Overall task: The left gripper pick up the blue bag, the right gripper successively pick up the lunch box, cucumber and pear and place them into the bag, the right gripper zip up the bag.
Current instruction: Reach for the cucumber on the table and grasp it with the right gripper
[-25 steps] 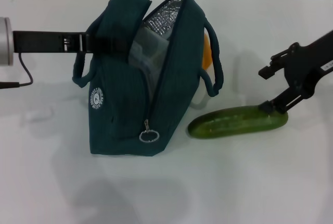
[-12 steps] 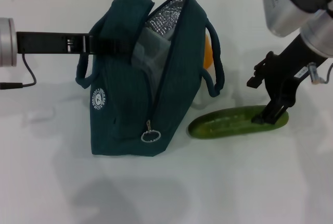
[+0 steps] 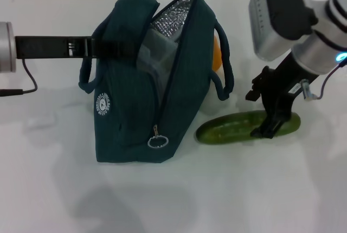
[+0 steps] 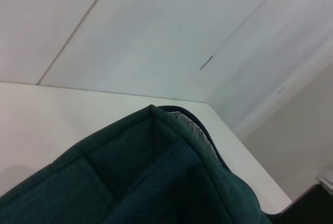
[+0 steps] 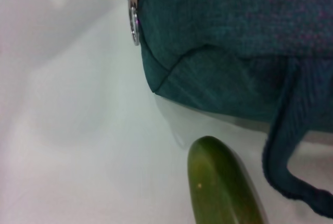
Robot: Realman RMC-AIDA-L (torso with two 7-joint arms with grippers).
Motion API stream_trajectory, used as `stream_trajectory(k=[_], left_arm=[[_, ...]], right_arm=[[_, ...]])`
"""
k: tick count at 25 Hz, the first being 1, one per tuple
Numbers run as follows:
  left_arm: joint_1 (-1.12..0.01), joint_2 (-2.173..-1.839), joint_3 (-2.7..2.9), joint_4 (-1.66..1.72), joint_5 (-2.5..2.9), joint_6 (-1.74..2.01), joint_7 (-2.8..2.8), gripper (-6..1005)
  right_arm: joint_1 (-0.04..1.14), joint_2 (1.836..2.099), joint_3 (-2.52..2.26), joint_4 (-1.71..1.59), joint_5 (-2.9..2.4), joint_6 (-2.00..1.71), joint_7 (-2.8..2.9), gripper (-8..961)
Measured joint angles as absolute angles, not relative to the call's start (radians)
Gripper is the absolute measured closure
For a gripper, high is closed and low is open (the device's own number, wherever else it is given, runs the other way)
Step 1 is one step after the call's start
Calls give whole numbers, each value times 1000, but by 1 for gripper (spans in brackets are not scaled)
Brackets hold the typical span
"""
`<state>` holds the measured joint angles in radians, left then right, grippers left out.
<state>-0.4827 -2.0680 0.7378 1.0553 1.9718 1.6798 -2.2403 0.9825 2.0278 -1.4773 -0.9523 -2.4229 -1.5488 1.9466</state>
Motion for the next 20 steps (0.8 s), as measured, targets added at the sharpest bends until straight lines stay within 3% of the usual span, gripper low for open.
stream_trajectory(k=[20], left_arm=[[-490,-2067,739,1055,1971,1680,-2243,967]], right_arm=[[1000,2028,-1585,-811,-2375,-1390,1940,129]])
